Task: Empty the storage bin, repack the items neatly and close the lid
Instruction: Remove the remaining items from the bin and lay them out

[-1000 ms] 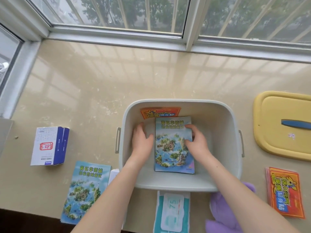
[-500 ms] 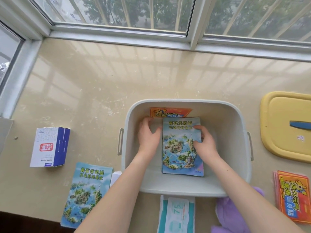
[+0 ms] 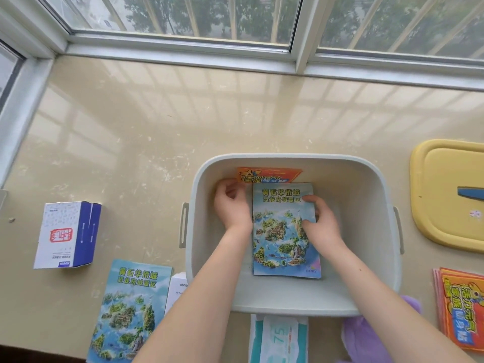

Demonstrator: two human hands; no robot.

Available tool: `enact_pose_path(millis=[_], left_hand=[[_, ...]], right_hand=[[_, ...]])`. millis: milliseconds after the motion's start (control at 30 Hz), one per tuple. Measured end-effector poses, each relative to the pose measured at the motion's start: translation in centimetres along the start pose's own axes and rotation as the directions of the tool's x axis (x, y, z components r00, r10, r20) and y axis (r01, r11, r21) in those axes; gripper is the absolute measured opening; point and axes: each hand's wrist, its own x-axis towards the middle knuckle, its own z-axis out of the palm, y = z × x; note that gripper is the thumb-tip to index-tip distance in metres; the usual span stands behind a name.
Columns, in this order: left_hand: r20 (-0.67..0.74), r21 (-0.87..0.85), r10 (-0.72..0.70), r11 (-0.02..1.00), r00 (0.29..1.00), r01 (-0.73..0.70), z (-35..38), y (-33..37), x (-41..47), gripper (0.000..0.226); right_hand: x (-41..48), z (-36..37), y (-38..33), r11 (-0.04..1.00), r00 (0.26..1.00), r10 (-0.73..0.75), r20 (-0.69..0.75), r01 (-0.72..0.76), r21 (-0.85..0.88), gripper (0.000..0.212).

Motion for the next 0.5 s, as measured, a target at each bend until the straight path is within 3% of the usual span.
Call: enact_pose_path(millis=[100,200,333,500], left_hand=[[-0.029,0.005,-0.026,1.0,0.999,0.026,0.0,0.3,-0.4,0.007],[0.045,0.036,-0.001,0.999,0.999,0.0,-1.0,1.0,-1.0,0.008],[0.182,0.078,0.133,0.986,0.974,-0.15,-3.4,2.8,-2.2,0.012],[0.299,0.141,0.301,0.925,0.906,-0.353,-6.5,6.4,-4.0,0.015]], right_hand=[[-0.2,-0.1,-0.1,1.0,1.0,-0.01,-0.006,0.01,0.004,0.057],[-0.8,-0.6,-0.5,0.999,0.999,-0.032,0.009,0.032,-0.005,0.059],[-2.7,-1.7,-1.8,0.992,0.994,-0.108,0.026,0.109,-0.061,0.052],[-6.4,-4.0,-4.6,0.984,0.982,-0.177,-0.061,0.176,-0.021,0.05]])
